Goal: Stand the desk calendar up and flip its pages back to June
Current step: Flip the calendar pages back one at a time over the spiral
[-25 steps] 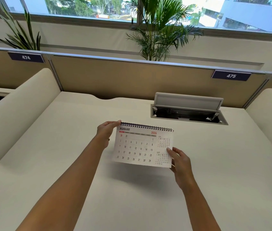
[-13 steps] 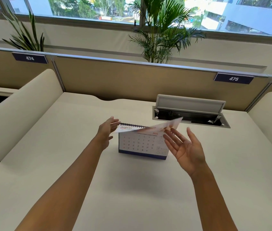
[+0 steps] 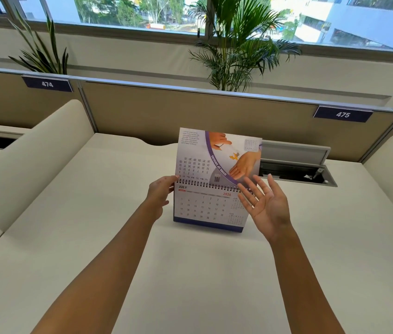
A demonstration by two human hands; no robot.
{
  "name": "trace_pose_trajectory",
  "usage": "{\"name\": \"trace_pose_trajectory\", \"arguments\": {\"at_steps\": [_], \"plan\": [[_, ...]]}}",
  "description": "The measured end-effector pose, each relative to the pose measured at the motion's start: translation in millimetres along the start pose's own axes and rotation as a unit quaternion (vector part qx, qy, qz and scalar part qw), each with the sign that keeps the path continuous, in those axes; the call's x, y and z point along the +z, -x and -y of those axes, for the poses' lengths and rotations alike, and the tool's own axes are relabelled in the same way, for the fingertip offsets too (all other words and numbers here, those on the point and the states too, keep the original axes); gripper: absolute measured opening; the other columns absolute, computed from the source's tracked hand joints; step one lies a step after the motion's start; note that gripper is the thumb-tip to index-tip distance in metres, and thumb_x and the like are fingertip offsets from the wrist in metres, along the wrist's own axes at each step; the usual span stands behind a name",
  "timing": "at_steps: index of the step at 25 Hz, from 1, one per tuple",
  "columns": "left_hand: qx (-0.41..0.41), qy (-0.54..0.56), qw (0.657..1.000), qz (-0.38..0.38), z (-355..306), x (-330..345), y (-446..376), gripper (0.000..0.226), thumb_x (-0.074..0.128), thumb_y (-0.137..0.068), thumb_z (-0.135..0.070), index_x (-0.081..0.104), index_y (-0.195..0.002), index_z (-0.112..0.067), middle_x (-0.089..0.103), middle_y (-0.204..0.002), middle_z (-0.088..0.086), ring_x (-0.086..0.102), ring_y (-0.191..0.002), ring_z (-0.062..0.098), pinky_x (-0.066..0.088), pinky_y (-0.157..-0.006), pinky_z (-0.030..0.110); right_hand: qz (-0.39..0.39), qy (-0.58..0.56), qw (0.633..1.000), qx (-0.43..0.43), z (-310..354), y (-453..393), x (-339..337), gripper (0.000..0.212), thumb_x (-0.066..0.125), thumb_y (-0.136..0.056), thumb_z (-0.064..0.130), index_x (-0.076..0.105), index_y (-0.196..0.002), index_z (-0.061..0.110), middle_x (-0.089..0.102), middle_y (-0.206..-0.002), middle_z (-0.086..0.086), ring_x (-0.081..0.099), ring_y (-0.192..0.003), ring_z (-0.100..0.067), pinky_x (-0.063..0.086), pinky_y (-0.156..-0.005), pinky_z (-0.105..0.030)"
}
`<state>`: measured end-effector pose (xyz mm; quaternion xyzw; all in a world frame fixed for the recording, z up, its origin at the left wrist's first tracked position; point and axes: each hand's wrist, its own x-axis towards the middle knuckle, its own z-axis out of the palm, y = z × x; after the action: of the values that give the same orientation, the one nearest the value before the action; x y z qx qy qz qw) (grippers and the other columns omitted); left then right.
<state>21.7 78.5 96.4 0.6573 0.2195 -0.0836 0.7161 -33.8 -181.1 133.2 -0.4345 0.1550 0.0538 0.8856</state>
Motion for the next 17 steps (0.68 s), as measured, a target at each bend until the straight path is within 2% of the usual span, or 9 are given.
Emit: {"name": "trace_pose_trajectory", "arguments": {"at_steps": [4,7,9,13,17], "plan": [[0.001,0.012,1.0,-0.012,5.5,1.2,-1.8,0.028,0.067,-0.092,-0.038,0.068,-0.101,-0.013,0.074,-0.097,-0.003,0.059,-0.107,0.021,0.033,-0.099,0.054,-0.049,0.041,0.998,-0.024,-13.8,-2.7,-12.9,0.038,0.052,-0.1,0.034,0.052,-0.136,0.02,0.066,-0.128,-0.003,0.064,-0.118,-0.025,0.051,-0.102,-0.041],[0.006,0.02,1.0,-0.023,5.0,3.0,-1.5,0.027,0.07,-0.089,-0.04,0.068,-0.097,-0.014,0.075,-0.096,-0.002,0.059,-0.109,0.021,0.034,-0.095,0.052,-0.127,0.123,0.982,-0.066,-27.8,-4.1,-25.2,0.029,0.053,-0.101,0.027,0.054,-0.129,0.019,0.066,-0.12,-0.001,0.062,-0.116,-0.021,0.052,-0.092,-0.033],[0.006,0.024,0.999,-0.029,3.7,4.4,-0.9,0.03,0.071,-0.088,-0.04,0.067,-0.099,-0.012,0.074,-0.095,0.0,0.058,-0.109,0.023,0.035,-0.094,0.053,-0.182,0.172,0.964,-0.085,-39.8,-5.8,-32.8,0.019,0.053,-0.102,0.021,0.055,-0.12,0.019,0.064,-0.118,-0.001,0.058,-0.116,-0.022,0.05,-0.091,-0.03],[0.011,0.032,0.999,-0.035,0.9,5.8,-0.2,0.03,0.07,-0.09,-0.036,0.064,-0.109,-0.013,0.074,-0.098,0.002,0.057,-0.113,0.027,0.035,-0.099,0.059,-0.218,0.225,0.948,-0.054,-66.4,-10.7,-39.7,0.023,0.054,-0.101,0.015,0.05,-0.122,0.021,0.055,-0.124,-0.001,0.052,-0.112,-0.02,0.047,-0.077,-0.022],[0.005,0.024,0.999,-0.026,-3.1,6.5,2.1,0.019,0.069,-0.091,-0.034,0.067,-0.101,-0.018,0.074,-0.099,0.002,0.055,-0.114,0.028,0.034,-0.099,0.061,-0.189,0.276,0.942,-0.036,-90.2,-12.7,-38.7,0.041,0.053,-0.099,0.011,0.044,-0.139,0.018,0.056,-0.135,-0.003,0.053,-0.118,-0.02,0.046,-0.095,-0.034]]}}
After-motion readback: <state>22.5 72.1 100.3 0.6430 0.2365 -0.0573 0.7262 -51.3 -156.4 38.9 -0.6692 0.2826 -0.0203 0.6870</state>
